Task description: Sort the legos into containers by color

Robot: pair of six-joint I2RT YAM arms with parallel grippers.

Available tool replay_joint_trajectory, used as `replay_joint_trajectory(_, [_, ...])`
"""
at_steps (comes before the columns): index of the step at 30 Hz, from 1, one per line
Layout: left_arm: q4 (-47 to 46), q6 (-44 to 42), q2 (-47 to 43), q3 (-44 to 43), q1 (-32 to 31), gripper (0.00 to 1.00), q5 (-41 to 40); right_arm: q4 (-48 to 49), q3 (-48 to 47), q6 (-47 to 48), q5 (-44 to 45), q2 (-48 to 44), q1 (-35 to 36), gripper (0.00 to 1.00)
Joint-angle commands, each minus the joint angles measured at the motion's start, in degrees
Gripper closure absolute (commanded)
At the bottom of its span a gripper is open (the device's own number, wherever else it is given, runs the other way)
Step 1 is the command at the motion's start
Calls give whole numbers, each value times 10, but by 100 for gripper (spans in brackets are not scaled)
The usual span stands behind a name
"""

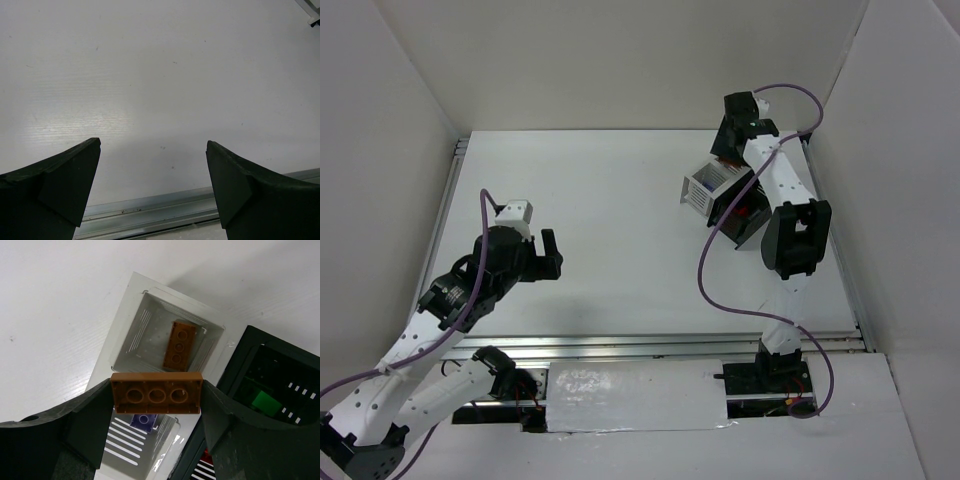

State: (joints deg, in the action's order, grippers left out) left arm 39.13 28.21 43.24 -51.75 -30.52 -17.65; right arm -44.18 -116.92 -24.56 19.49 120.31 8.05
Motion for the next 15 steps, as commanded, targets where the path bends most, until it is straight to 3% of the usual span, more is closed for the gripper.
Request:
replay_joint_trajectory(1, [-21,-17,-4,2,4,0,8,12,-4,4,-2,-43,-6,100])
replay_joint_trajectory(15, [-24,-18,-1,4,4,1,12,16,-19,-1,2,-24,-13,93])
